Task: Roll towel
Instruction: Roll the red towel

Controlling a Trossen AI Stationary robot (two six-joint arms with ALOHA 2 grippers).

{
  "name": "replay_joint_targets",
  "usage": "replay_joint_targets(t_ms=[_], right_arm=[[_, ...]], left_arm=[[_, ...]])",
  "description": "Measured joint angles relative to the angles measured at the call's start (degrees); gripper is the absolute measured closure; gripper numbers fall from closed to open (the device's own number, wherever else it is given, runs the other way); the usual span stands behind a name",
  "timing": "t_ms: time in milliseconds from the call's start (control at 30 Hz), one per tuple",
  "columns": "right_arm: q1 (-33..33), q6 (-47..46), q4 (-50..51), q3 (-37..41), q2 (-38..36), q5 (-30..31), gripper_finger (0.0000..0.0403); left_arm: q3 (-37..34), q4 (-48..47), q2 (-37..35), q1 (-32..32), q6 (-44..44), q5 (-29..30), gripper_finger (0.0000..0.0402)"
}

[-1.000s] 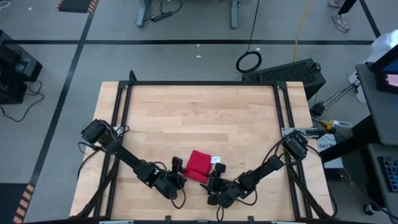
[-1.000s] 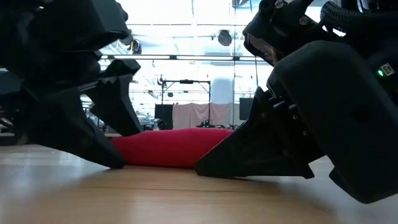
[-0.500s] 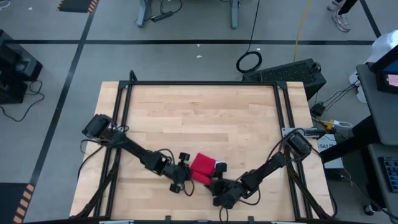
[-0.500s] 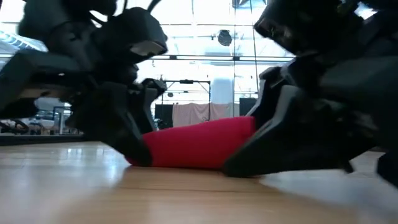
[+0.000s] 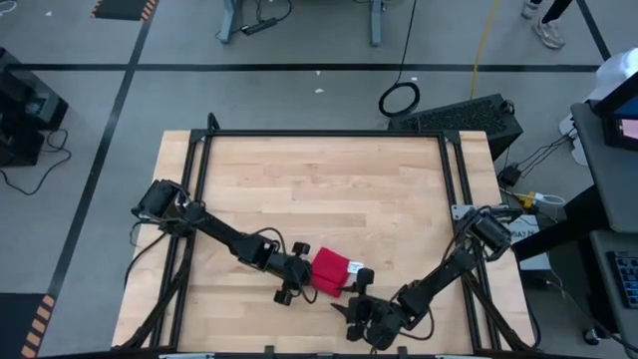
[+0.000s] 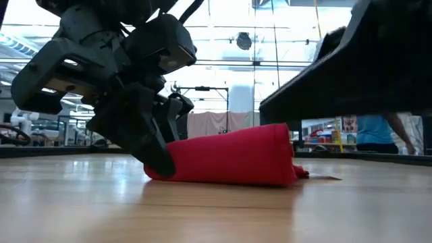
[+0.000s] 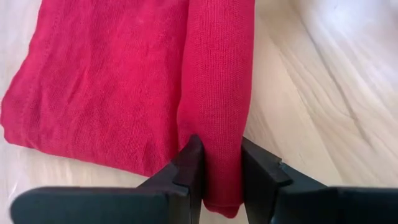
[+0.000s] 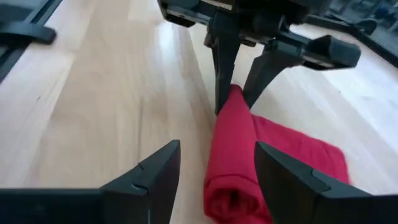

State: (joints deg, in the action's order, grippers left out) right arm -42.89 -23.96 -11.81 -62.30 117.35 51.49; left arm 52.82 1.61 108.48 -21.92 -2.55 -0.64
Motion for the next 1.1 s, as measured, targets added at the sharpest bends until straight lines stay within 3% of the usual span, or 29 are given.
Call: replay_joint_targets(t_ms=[267, 533, 767, 933, 1100], right_arm=[[-0.3, 0.4, -9.5, 0.0, 5.2, 6.1, 0.0206], [0.1, -3.0, -8.4, 0.0, 5.4, 5.1, 0.0206], [0.6, -11.9, -1.7, -0.1, 5.4, 0.7, 0.0206], [0.6, -13.4, -1.0, -0.1, 5.6, -0.8, 0.0206], [0.6, -15.7, -2.0, -0.2, 8.0, -1.1, 0.0206]], left_arm=[[0.0, 0.9, 0.0, 0.1, 0.2, -0.9, 0.0315], [0.0, 0.9, 0.0, 0.1, 0.3, -0.9, 0.0315], [0.0, 1.0, 0.0, 0.1, 0.0, -0.8, 0.0315], [0.0, 1.1, -0.5, -0.1, -1.2, 2.5, 0.0314], [-0.3, -0.8, -3.6, 0.1, -1.6, 3.9, 0.0277]])
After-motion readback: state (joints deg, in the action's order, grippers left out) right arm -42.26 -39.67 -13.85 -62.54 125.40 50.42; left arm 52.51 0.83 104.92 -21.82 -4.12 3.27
